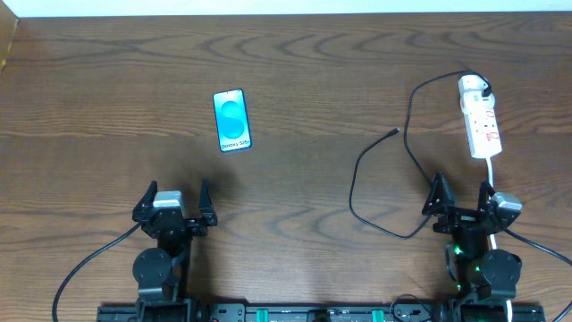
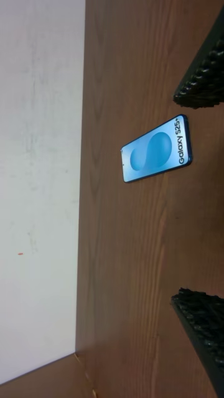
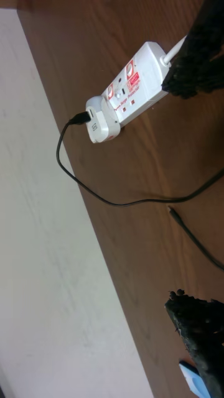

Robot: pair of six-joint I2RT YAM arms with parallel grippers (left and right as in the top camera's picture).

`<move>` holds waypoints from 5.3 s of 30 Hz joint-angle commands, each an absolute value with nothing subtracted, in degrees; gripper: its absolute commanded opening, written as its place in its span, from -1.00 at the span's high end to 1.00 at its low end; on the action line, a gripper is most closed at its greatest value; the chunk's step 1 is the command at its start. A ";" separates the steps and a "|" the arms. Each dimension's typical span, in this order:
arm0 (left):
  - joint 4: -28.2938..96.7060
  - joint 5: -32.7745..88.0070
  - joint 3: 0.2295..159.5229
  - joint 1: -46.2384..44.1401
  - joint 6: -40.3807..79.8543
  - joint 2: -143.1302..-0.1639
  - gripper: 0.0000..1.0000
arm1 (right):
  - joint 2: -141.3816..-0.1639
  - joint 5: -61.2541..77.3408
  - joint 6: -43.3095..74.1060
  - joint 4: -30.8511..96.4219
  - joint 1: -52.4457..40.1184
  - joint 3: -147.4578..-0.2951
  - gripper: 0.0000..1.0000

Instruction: Plug charger to phone and switch on socket

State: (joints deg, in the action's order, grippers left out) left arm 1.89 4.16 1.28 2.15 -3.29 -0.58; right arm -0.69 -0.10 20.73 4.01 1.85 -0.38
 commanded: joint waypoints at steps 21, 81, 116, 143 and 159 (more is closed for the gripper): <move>3.70 5.34 0.23 2.35 -4.27 -0.38 -0.87 | -0.27 -0.95 20.53 4.10 1.45 -0.27 -0.99; -14.85 6.09 32.95 2.09 5.08 -37.52 -0.87 | -0.27 -0.95 20.53 4.10 1.45 -0.27 -0.99; 37.82 -5.82 83.81 -12.62 5.04 -78.30 -0.87 | -0.27 -0.95 20.51 4.10 1.45 -0.27 -0.99; 35.46 -5.85 83.77 -11.90 14.87 -94.41 -0.96 | -0.27 -0.95 20.51 4.10 1.45 -0.27 -0.99; 32.25 -1.80 83.77 -8.43 23.51 -109.69 -0.96 | -0.27 -0.95 20.51 4.08 1.45 -0.27 -0.99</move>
State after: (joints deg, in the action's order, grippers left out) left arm 32.49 -4.08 82.76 -8.36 21.96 -108.16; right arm -0.62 -0.49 20.75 3.99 1.83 -0.38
